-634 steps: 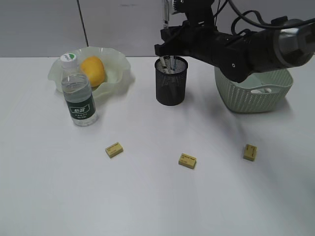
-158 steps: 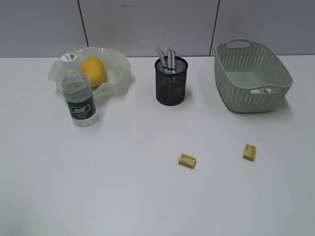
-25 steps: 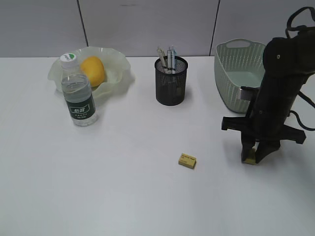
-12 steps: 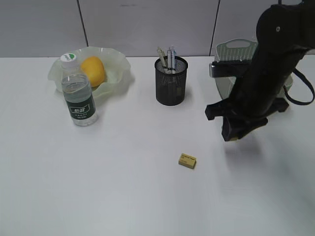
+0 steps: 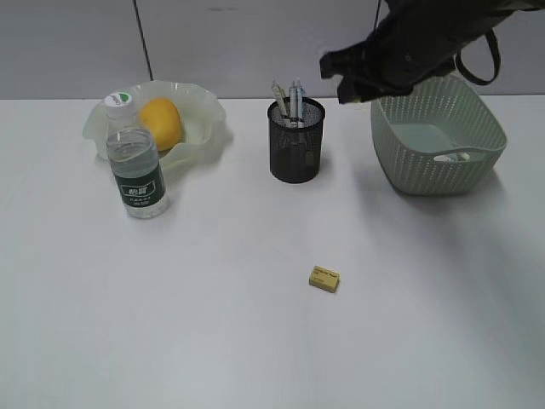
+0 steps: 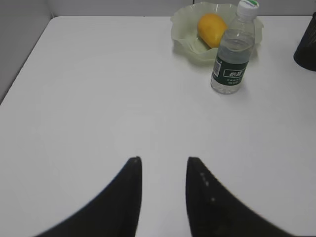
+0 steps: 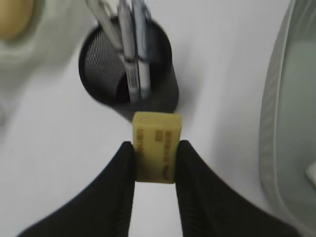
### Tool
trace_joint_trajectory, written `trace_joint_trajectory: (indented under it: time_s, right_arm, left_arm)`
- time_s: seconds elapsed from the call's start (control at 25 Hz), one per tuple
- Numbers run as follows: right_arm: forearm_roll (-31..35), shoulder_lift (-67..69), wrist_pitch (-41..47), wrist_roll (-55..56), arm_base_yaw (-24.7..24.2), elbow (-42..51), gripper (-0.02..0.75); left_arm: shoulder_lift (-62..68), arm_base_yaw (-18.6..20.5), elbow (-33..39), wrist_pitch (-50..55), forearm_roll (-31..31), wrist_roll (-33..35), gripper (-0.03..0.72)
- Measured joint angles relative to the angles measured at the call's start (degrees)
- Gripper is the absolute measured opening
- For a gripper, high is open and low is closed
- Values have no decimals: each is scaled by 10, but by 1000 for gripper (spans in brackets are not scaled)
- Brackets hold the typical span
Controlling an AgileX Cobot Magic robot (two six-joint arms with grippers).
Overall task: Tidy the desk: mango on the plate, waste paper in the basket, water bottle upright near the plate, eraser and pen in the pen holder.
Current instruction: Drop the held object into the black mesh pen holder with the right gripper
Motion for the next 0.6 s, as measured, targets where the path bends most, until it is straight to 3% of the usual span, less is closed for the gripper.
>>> trace_joint_trajectory:
  time_s: [0.2,0.6]
  right_arm:
    - [9,41,-78,0,0,-33,215]
    - [23,133,-90,-40,7,-124,215]
  left_arm:
    - [0,0,0,0,0,0,238]
    - [0,0,0,0,0,0,236]
